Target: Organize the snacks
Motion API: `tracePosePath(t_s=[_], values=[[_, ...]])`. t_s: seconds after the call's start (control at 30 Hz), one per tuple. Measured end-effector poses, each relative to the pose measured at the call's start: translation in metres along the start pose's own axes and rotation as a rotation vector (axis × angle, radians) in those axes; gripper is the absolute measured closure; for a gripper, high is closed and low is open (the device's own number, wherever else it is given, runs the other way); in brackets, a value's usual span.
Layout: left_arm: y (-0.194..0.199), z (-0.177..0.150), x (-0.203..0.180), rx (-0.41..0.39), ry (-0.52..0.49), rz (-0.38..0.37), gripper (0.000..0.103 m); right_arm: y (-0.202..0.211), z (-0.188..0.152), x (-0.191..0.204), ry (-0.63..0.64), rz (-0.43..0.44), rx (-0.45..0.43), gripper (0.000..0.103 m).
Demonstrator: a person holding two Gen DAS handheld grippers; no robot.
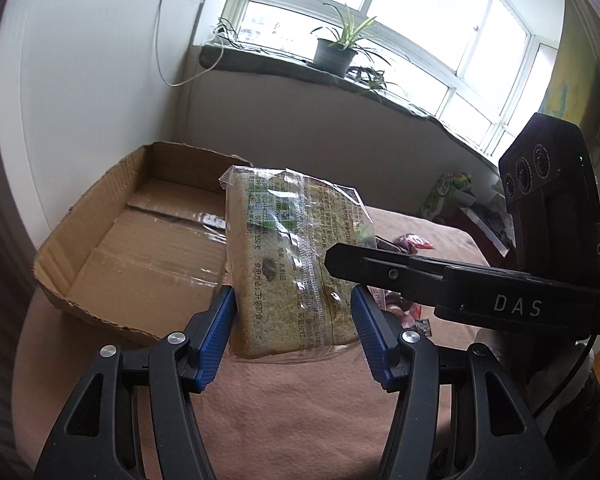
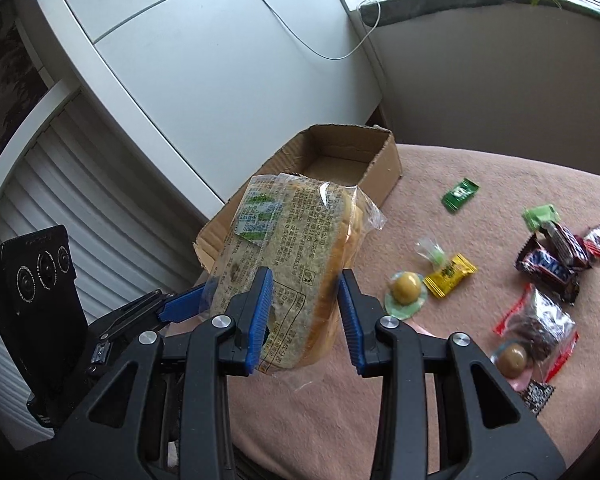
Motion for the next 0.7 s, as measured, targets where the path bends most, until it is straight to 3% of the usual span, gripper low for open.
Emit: tracePosePath(t_s=[0.33, 0.7], values=[[-0.001, 0.011, 0.053, -0.035, 0.112, 0.073, 0.046, -0.056, 0.031, 0.032, 0.068, 0.030, 0.041, 0.068], [-0.015, 0.008, 0.082, -0.041, 0.216, 0.102, 0.046, -0.098, 0.044, 0.025, 0.048, 0.038, 0.080, 0.068]])
Point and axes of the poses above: each gripper's, at about its wrist camera, not at the fingertips, and y roughly against the way its jaws point, x to its left, z to its top, the point moved 2 cm from there along -y, roughly the way its jaws point, and after that the axes turned 4 degrees about -y, right-handed, at the moved point
